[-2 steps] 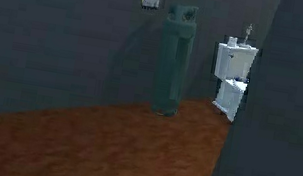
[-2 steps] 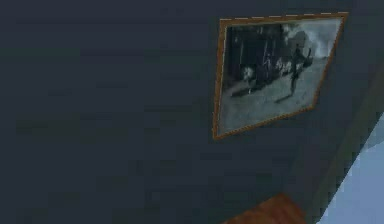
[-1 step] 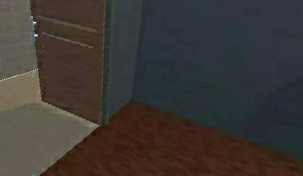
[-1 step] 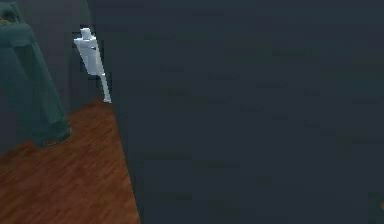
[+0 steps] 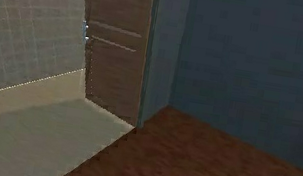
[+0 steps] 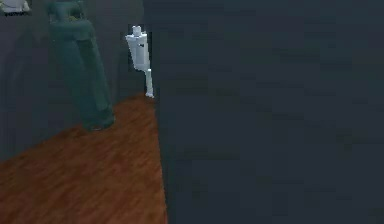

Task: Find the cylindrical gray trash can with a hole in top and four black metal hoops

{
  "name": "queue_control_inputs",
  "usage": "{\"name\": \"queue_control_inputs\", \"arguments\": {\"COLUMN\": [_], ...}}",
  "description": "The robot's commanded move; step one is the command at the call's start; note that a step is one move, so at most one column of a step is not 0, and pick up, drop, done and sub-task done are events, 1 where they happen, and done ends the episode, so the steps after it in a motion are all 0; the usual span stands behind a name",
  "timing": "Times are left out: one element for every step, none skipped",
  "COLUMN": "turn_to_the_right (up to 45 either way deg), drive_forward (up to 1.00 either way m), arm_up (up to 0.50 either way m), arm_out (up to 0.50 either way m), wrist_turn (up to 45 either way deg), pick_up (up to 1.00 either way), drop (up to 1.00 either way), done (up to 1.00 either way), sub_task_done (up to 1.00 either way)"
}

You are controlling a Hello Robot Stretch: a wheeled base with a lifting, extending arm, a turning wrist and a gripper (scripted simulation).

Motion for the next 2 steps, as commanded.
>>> {"name": "queue_control_inputs", "arguments": {"turn_to_the_right": [0.0,-36.0], "drive_forward": [0.45,0.00], "arm_up": [0.00,0.00], "arm_out": [0.00,0.00], "wrist_turn": [0.0,0.0], "pick_up": [0.00,0.00], "drop": [0.00,0.00], "done": [0.00,0.00], "sub_task_done": [0.00,0.00]}}
